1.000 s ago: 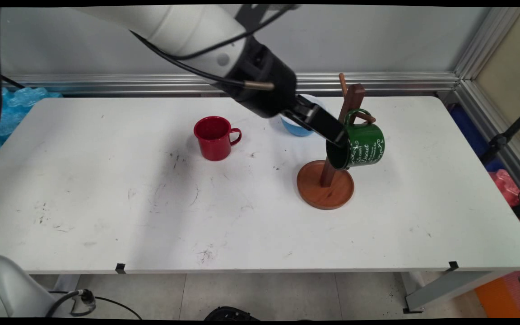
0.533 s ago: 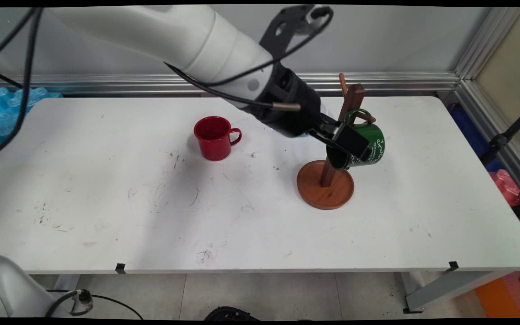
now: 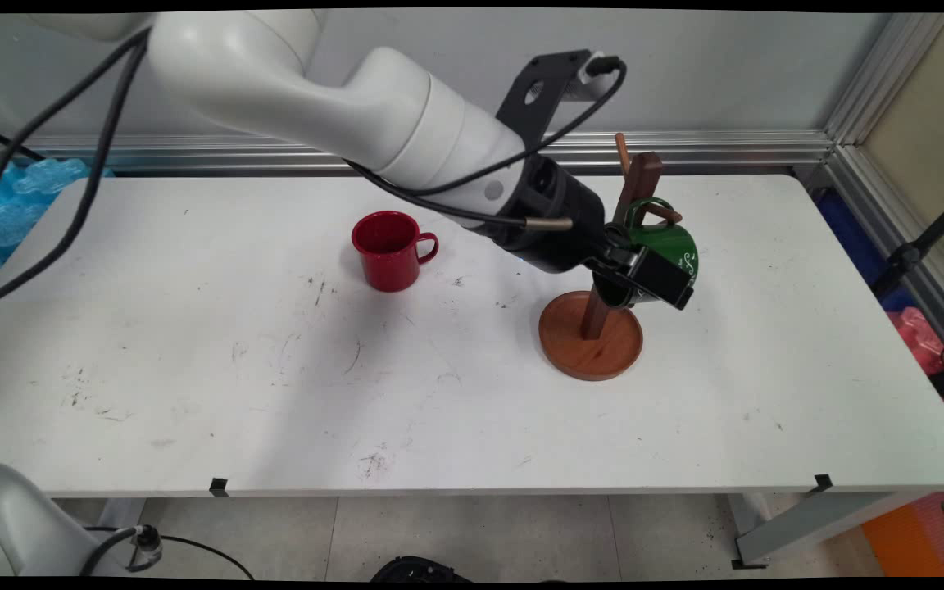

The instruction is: Pick up the green mug from the rack

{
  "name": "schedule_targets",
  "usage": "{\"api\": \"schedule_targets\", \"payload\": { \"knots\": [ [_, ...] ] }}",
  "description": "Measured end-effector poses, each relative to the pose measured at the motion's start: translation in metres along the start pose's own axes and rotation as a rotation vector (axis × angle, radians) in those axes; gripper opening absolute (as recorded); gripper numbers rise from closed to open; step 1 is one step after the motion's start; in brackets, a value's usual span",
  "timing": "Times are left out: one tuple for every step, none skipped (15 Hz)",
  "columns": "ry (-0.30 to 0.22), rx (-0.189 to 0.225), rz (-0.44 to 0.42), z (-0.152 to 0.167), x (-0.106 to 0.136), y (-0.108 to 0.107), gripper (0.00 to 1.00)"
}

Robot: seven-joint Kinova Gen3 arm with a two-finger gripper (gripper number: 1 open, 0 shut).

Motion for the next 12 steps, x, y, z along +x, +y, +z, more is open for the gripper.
{"api": "schedule_targets", "payload": {
  "knots": [
    [0.002,-0.001,-0.002,0.003,-0.001,-0.001,1.00],
    [0.005,-0.004,-0.004,0.006,-0.002,-0.001,1.00],
    [0.007,-0.006,-0.005,0.008,-0.002,-0.001,1.00],
    [0.009,-0.008,-0.006,0.010,-0.003,-0.001,1.00],
    [0.012,-0.011,-0.006,0.012,-0.003,-0.002,1.00],
    [0.016,-0.014,-0.007,0.014,-0.004,-0.002,1.00],
    [0.021,-0.018,-0.007,0.016,-0.004,-0.001,1.00],
    [0.026,-0.022,-0.007,0.017,-0.004,-0.001,1.00],
    [0.031,-0.025,-0.007,0.018,-0.004,-0.001,1.00],
    [0.036,-0.027,-0.006,0.019,-0.004,-0.001,1.00],
    [0.042,-0.028,-0.003,0.020,-0.004,-0.001,1.00],
    [0.046,-0.028,-0.001,0.020,-0.004,-0.001,0.00]
  ]
}}
